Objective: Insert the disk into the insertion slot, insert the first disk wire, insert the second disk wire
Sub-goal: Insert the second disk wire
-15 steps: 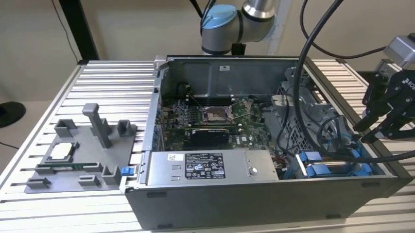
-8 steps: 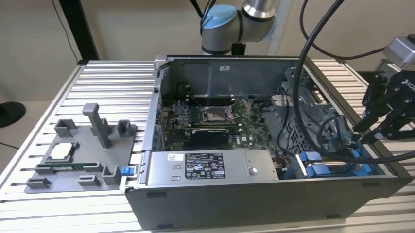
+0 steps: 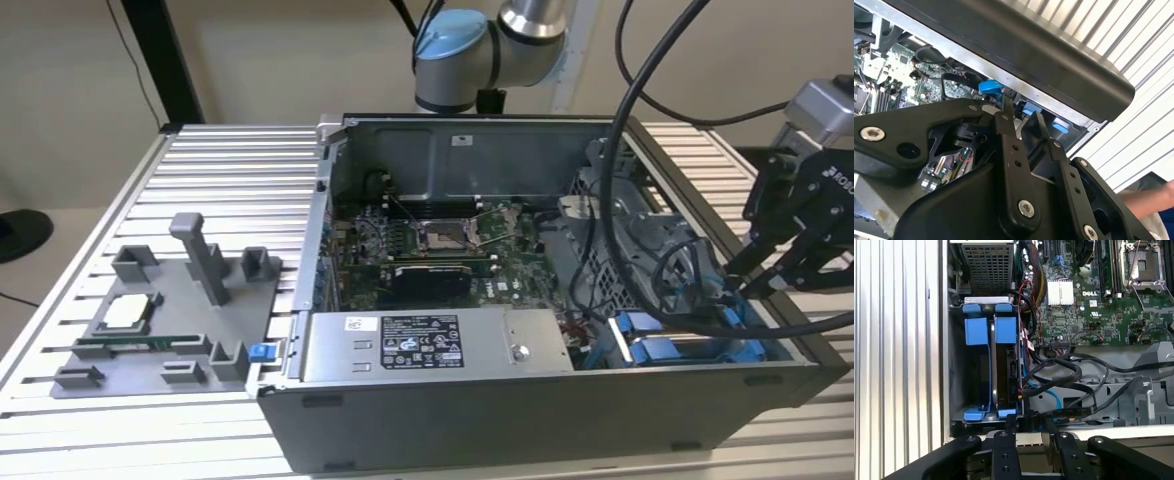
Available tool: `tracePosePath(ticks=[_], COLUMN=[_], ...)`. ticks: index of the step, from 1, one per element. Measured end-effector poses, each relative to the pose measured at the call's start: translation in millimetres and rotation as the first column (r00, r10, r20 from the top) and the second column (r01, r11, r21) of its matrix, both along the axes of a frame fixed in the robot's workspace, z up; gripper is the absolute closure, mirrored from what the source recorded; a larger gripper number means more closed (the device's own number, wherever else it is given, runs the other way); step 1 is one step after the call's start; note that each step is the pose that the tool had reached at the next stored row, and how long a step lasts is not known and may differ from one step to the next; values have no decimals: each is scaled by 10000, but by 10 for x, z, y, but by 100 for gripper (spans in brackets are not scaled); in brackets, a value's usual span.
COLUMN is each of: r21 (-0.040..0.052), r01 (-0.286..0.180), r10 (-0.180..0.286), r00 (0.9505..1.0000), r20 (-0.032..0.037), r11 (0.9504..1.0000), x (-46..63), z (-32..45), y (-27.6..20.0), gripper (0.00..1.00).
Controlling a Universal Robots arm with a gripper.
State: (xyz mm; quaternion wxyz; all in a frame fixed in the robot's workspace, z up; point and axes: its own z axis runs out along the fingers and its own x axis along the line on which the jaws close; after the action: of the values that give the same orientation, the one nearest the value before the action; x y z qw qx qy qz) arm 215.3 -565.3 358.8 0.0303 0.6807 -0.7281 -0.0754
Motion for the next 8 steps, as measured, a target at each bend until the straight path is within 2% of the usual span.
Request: tracePosePath(ticks=[8], r21=[-2], r01=[-1], r10=[1], r00=[10000], r20=[0], r11=[10000], x=[-25], z=[-1], y=[5], gripper=[0])
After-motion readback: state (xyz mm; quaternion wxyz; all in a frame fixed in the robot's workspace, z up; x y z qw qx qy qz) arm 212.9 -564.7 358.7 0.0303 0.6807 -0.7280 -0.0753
